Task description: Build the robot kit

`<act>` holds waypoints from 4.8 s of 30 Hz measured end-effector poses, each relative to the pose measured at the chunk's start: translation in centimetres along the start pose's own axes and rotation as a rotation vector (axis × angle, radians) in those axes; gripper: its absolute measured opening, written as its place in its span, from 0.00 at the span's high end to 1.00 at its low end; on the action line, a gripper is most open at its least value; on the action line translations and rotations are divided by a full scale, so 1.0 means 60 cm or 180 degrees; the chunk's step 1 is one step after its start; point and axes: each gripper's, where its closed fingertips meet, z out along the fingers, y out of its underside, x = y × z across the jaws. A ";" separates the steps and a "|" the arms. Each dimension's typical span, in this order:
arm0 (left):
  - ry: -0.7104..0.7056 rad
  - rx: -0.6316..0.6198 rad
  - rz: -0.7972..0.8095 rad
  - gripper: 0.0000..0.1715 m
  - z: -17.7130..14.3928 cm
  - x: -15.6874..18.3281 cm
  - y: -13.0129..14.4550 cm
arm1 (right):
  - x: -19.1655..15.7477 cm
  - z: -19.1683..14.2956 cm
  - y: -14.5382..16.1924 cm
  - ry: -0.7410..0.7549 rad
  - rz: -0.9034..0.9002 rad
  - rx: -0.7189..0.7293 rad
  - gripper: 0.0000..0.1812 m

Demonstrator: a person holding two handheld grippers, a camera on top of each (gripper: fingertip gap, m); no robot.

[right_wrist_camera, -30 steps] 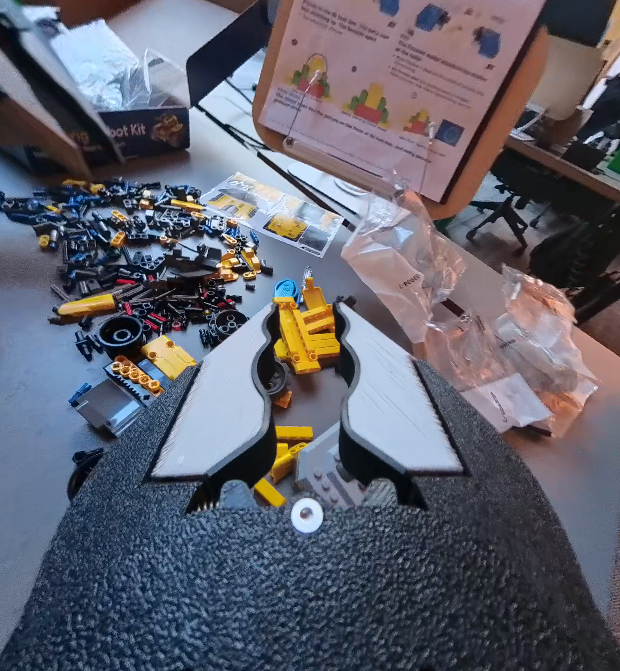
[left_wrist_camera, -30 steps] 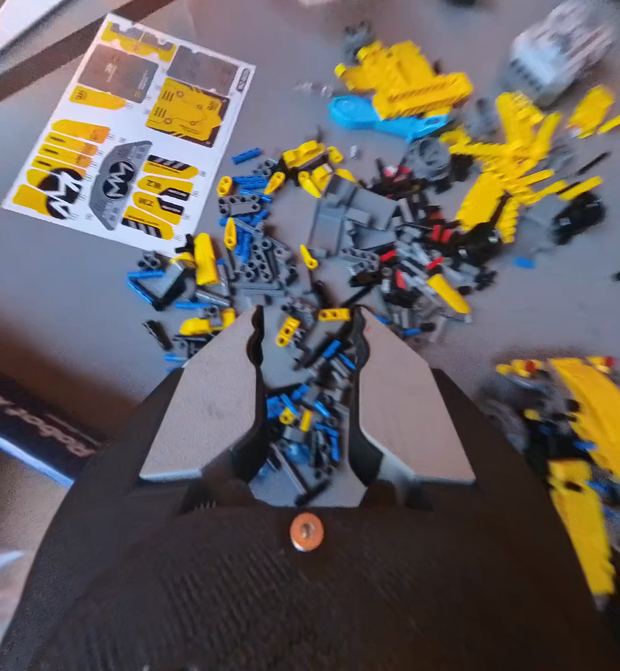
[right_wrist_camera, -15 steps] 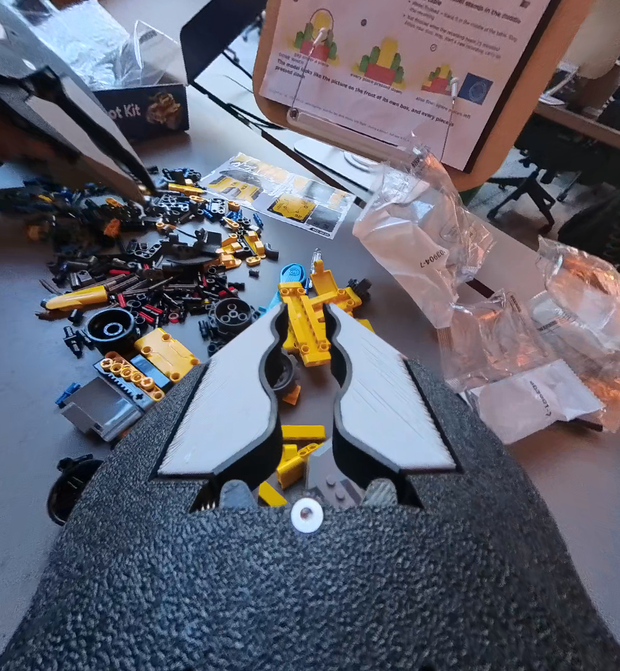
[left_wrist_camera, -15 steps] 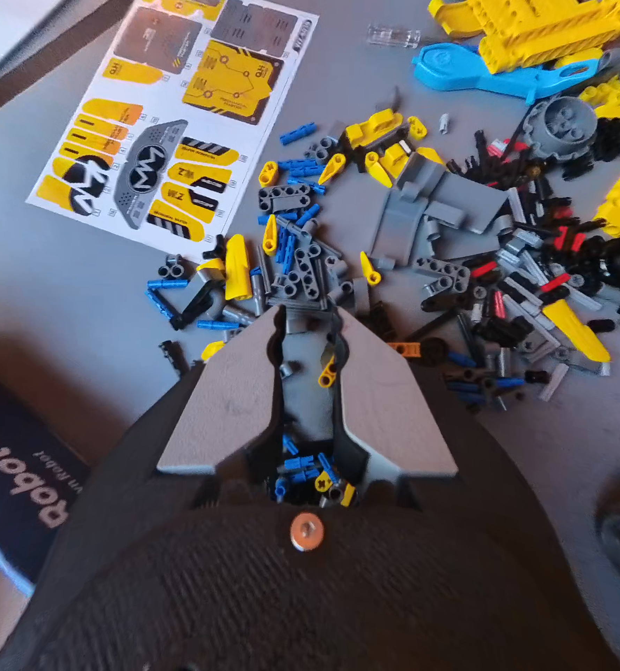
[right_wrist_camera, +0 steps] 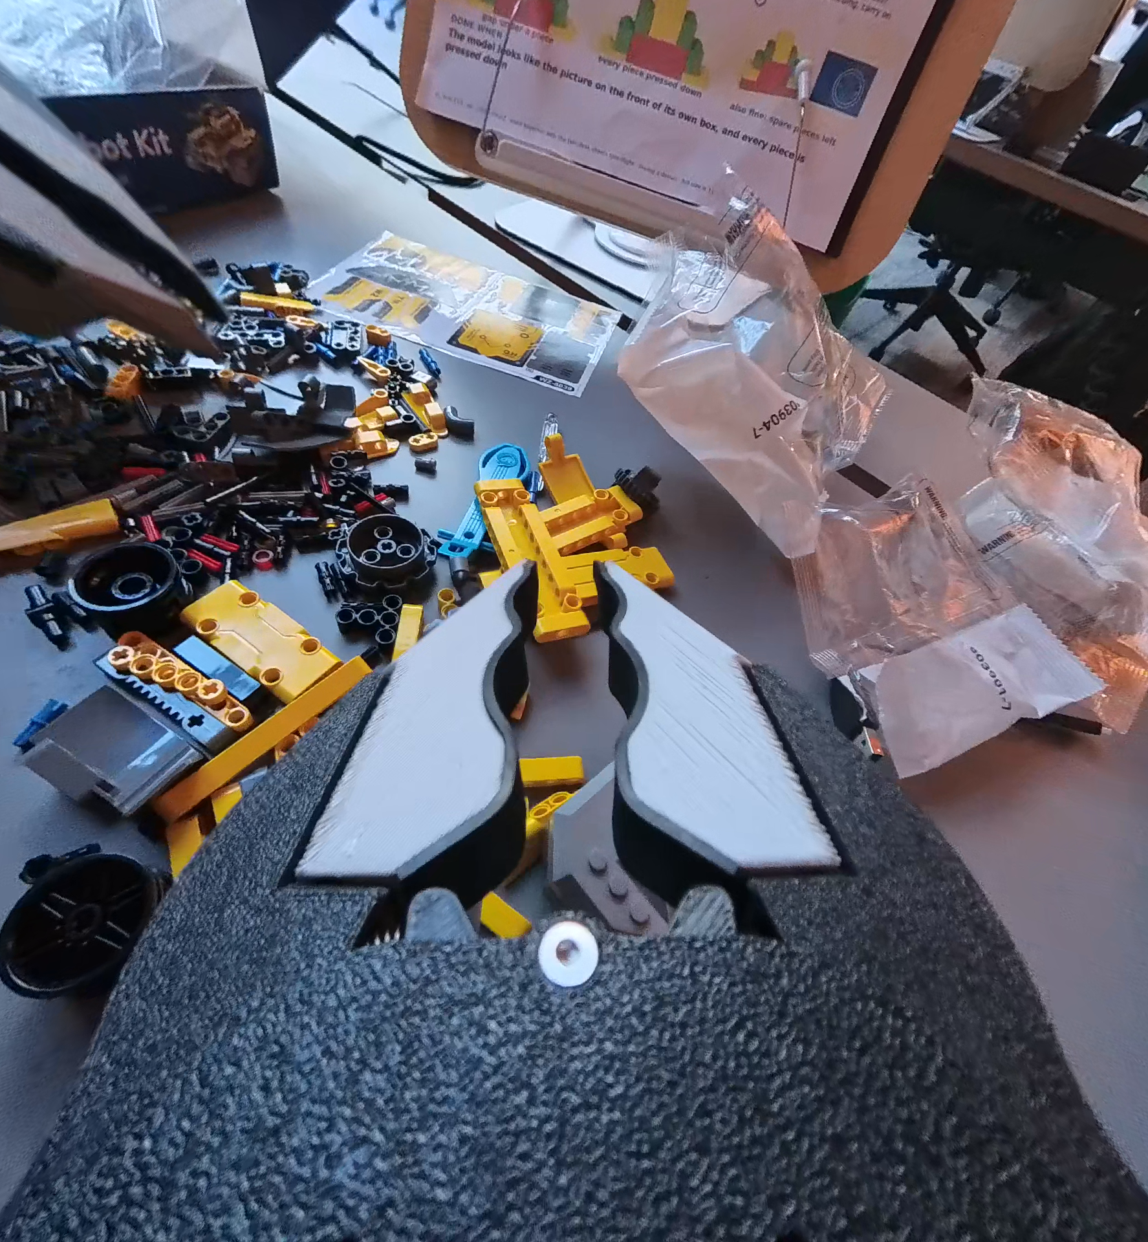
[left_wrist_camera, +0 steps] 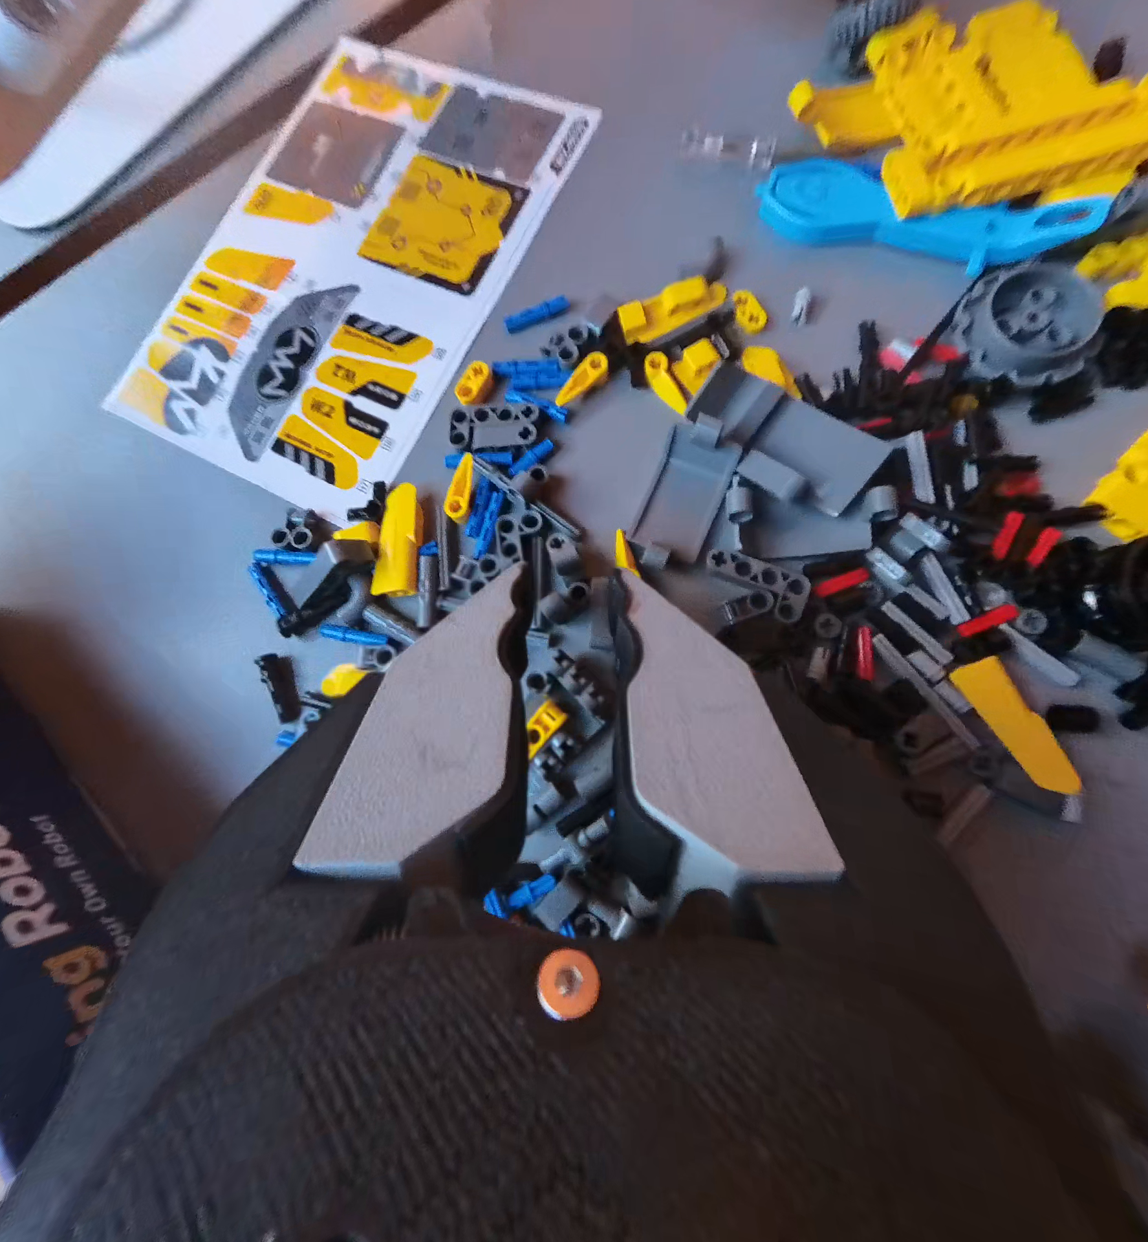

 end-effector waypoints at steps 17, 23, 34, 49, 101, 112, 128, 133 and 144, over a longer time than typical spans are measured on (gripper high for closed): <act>0.0201 -0.0072 0.0149 0.84 0.007 0.046 0.012 | 0.041 -0.007 -0.011 0.0065 0.0457 0.0256 0.89; 0.0246 -0.0037 0.0122 0.84 0.008 0.048 0.010 | 0.038 -0.004 -0.010 0.0047 0.0444 0.0240 0.90; 0.0262 0.0052 0.0168 0.83 0.002 0.048 0.005 | 0.029 -0.010 -0.015 0.0002 0.0420 0.0307 0.90; 0.0261 -0.0026 0.0134 0.84 0.012 0.033 0.018 | -0.016 -0.026 -0.037 -0.0168 0.0145 0.0310 0.90; 0.0278 0.0302 0.0176 0.90 -0.005 0.037 -0.012 | -0.027 -0.034 0.006 -0.0166 -0.0177 -0.0400 0.97; 0.0138 0.0521 -0.0086 0.90 -0.022 -0.003 -0.030 | -0.080 0.021 0.075 -0.0184 -0.0537 -0.1182 1.00; -0.0510 0.1535 -0.0872 1.00 -0.110 -0.117 -0.087 | -0.065 0.008 0.013 -0.0180 -0.0135 -0.0434 1.00; -0.0301 0.1486 -0.0951 0.96 -0.096 -0.110 -0.082 | -0.062 0.004 0.001 -0.0136 -0.0170 -0.0318 1.00; -0.0590 0.1559 -0.1180 0.95 -0.101 -0.147 -0.076 | -0.061 0.001 -0.002 -0.0121 -0.0176 -0.0287 1.00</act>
